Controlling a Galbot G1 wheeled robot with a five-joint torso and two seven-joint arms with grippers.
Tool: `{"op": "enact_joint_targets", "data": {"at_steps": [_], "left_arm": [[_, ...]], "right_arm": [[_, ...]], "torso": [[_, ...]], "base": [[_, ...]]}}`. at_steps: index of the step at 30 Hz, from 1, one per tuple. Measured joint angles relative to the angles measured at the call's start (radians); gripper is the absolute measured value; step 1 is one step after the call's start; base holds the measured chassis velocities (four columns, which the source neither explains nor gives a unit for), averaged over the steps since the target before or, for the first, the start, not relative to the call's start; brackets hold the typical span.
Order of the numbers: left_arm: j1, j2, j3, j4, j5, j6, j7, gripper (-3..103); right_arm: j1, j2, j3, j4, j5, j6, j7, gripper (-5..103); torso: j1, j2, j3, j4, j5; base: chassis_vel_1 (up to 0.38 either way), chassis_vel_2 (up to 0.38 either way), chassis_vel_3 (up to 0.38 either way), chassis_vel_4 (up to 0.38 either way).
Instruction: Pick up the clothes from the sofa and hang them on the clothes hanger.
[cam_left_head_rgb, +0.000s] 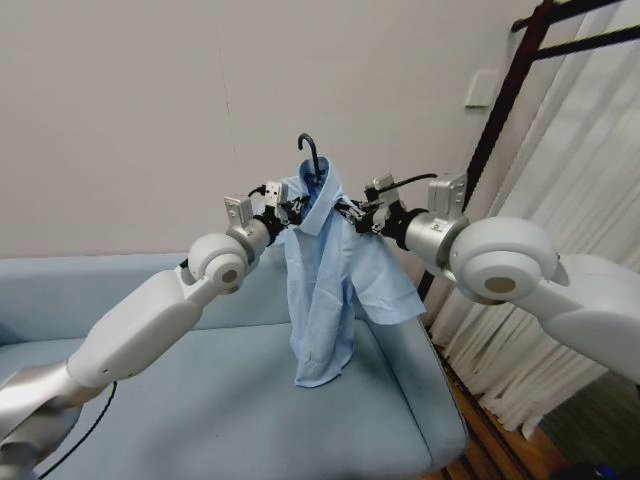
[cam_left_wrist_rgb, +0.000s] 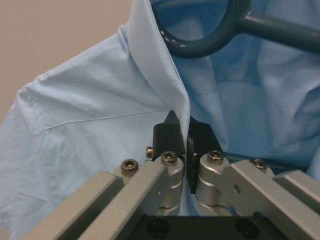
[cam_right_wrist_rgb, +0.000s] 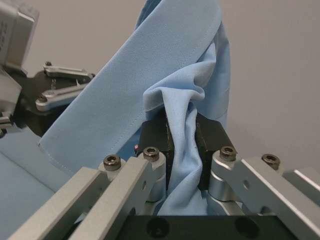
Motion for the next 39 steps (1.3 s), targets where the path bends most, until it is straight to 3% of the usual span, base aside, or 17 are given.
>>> {"op": "enact_joint_targets", "data": {"at_steps": [3, 6, 10, 12, 15, 16, 18, 20, 21, 23, 24, 26, 28, 31, 33, 36, 39], "left_arm": [[0.003, 0.002, -0.009, -0.002, 0.008, 0.001, -0.005, 18], [0.006, 0.008, -0.02, -0.006, 0.009, 0.001, -0.015, 23], [0.011, 0.029, -0.053, -0.02, 0.006, 0.001, -0.025, 44], [0.015, 0.037, -0.067, -0.026, 0.001, 0.001, -0.025, 44], [0.06, 0.089, -0.151, -0.065, -0.05, 0.006, -0.026, 60], [0.06, 0.089, -0.151, -0.065, -0.05, 0.006, -0.026, 60], [0.097, 0.132, -0.201, -0.089, -0.084, 0.007, -0.021, 72], [0.13, 0.166, -0.238, -0.108, -0.103, 0.007, -0.018, 72], [0.168, 0.201, -0.273, -0.129, -0.113, 0.005, -0.014, 82], [0.258, 0.267, -0.344, -0.172, -0.119, -0.007, -0.011, 88], [0.258, 0.267, -0.344, -0.172, -0.119, -0.007, -0.011, 88], [0.353, 0.336, -0.402, -0.221, -0.12, -0.027, -0.019, 97], [0.403, 0.377, -0.45, -0.256, -0.13, -0.038, -0.045, 100], [0.409, 0.39, -0.47, -0.265, -0.14, -0.041, -0.062, 100], [0.413, 0.405, -0.491, -0.275, -0.144, -0.042, -0.081, 100], [0.441, 0.428, -0.525, -0.303, -0.154, -0.042, -0.13, 100], [0.508, 0.435, -0.595, -0.337, -0.171, -0.039, -0.181, 100]], "right_arm": [[-0.001, 0.002, 0.033, -0.003, 0.039, 0.0, 0.012, 8], [-0.006, -0.003, 0.068, -0.002, 0.089, 0.0, 0.036, 8], [-0.052, -0.032, 0.158, 0.01, 0.148, -0.002, 0.066, 8], [-0.065, -0.04, 0.179, 0.011, 0.154, -0.002, 0.074, 8], [-0.089, -0.062, 0.237, 0.012, 0.172, -0.002, 0.106, 8], [-0.089, -0.062, 0.237, 0.012, 0.172, -0.002, 0.106, 8], [-0.092, -0.065, 0.266, 0.01, 0.192, -0.002, 0.123, 8], [-0.092, -0.06, 0.281, 0.006, 0.199, -0.002, 0.14, 8], [-0.09, -0.051, 0.293, 0.005, 0.207, -0.004, 0.165, 8], [-0.076, -0.039, 0.309, 0.004, 0.225, -0.023, 0.22, 8], [-0.076, -0.039, 0.309, 0.004, 0.225, -0.023, 0.22, 8], [-0.036, -0.038, 0.304, -0.001, 0.236, -0.052, 0.267, 8], [0.033, -0.058, 0.267, -0.018, 0.263, -0.073, 0.308, 8], [0.117, -0.098, 0.242, -0.038, 0.319, -0.092, 0.342, 8], [0.235, -0.127, 0.214, -0.065, 0.413, -0.116, 0.391, 8], [0.372, -0.124, 0.18, -0.103, 0.551, -0.133, 0.466, 8], [0.486, -0.107, 0.132, -0.134, 0.675, -0.132, 0.555, 8]], "torso": [[0.0, 0.0, 0.0, 0.0001, 0.0], [0.0, 0.0, 0.0, 0.0001, 0.0], [0.0, 0.0, 0.0, -0.0001, 0.0], [0.0, 0.0, 0.0, -0.0003, 0.0002], [0.0, 0.0, 0.0, -0.0003, 0.0002], [0.0, 0.0, 0.0, -0.0003, 0.0002], [0.0, 0.0, 0.0, -0.0001, 0.0001], [0.0, 0.0, 0.0, 0.0, 0.0], [0.0, 0.0, 0.0, 0.0001, -0.0001], [0.0, 0.0, 0.0, 0.0005, -0.0001], [0.0, 0.0, 0.0, 0.0005, -0.0001], [0.0, 0.0, 0.0, 0.0007, -0.0005], [0.0, 0.0, 0.0, 0.0015, -0.0002], [0.0, 0.0, 0.0, 0.0004, -0.0001], [0.0, 0.0, 0.0, -0.0013, 0.0001], [0.0, 0.0, 0.0, -0.0014, 0.0011], [0.0, 0.0, 0.0, 0.0001, -0.0005]], "base": [[0.0, 0.0, 0.0, 0.0], [0.0, 0.0, 0.0, 0.0], [0.0, 0.0, 0.0, 0.0], [0.0, 0.0, 0.0, 0.0], [0.0, 0.0, 0.0, 0.0], [0.0, 0.0, 0.0, 0.0], [0.0, 0.0, 0.0, 0.0], [0.0, 0.0, 0.0, 0.0], [0.0, 0.0, 0.0, 0.0], [0.0, 0.0, 0.0, 0.0], [0.0, 0.0, 0.0, 0.0], [0.0, 0.0, 0.0, 0.0], [0.0, 0.0, 0.0, 0.0], [0.0, 0.0, 0.0, 0.0], [0.0, 0.0, 0.0, 0.0], [0.0, 0.0, 0.0, 0.0], [0.0, 0.0, 0.0, 0.0]]}}
